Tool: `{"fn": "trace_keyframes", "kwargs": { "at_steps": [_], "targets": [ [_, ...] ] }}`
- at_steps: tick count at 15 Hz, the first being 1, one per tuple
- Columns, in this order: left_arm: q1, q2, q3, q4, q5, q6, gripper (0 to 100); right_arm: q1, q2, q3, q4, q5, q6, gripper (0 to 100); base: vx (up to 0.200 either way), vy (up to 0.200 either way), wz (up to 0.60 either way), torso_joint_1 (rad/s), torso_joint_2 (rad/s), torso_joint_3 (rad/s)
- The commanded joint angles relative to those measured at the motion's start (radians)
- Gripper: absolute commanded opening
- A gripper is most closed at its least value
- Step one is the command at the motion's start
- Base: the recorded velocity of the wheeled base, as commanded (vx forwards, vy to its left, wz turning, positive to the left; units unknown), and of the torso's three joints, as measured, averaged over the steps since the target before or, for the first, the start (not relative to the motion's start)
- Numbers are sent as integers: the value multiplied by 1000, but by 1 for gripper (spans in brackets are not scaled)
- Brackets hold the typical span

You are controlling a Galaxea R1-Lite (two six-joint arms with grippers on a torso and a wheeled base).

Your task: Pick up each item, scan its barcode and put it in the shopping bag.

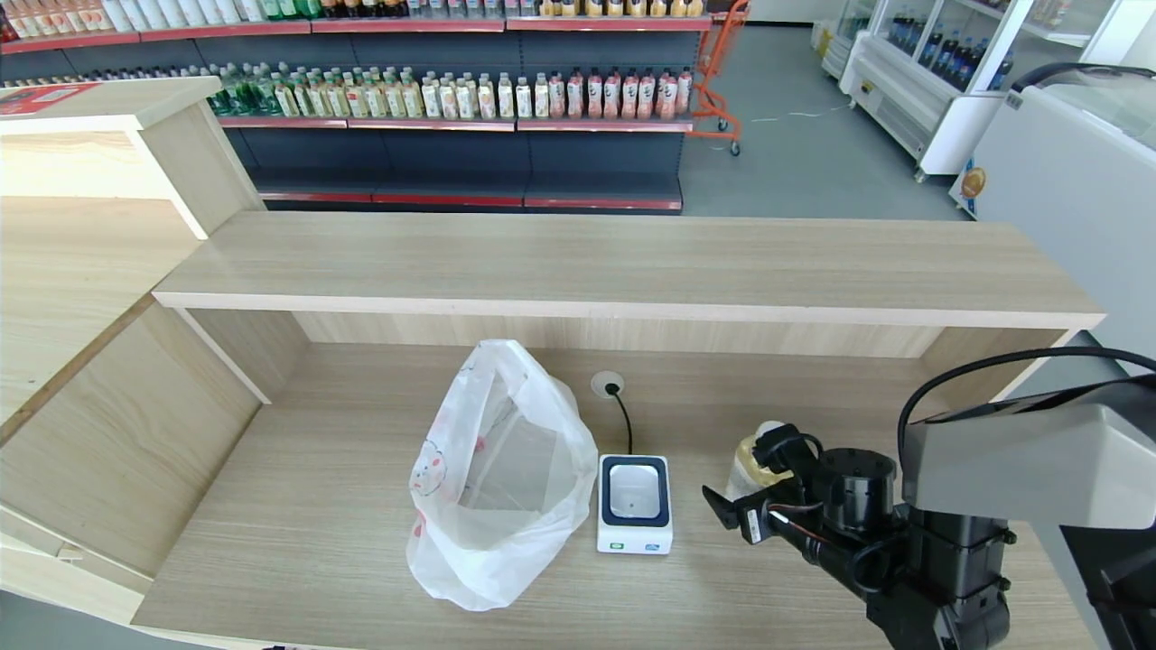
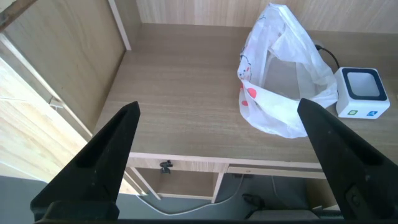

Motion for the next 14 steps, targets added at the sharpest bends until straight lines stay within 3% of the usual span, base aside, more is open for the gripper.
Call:
{"fn": "trace_keyframes", "kwargs": {
  "at_steps": [1,4,5,14],
  "targets": [
    [0,0,0,0,0,0,100,-2,16,-34,-1,2,-3,100,0,0,0,0,0,0],
    [0,0,0,0,0,0,100,0,21,-69,-1,37,-3,100,0,0,0,0,0,0],
    [0,0,0,0,0,0,100,0,18,-69,-1,45,-4,0,0,0,0,0,0,0],
    [0,0,0,0,0,0,100,3,10,-40,-1,40,-31,0,0,0,0,0,0,0]
  ]
}}
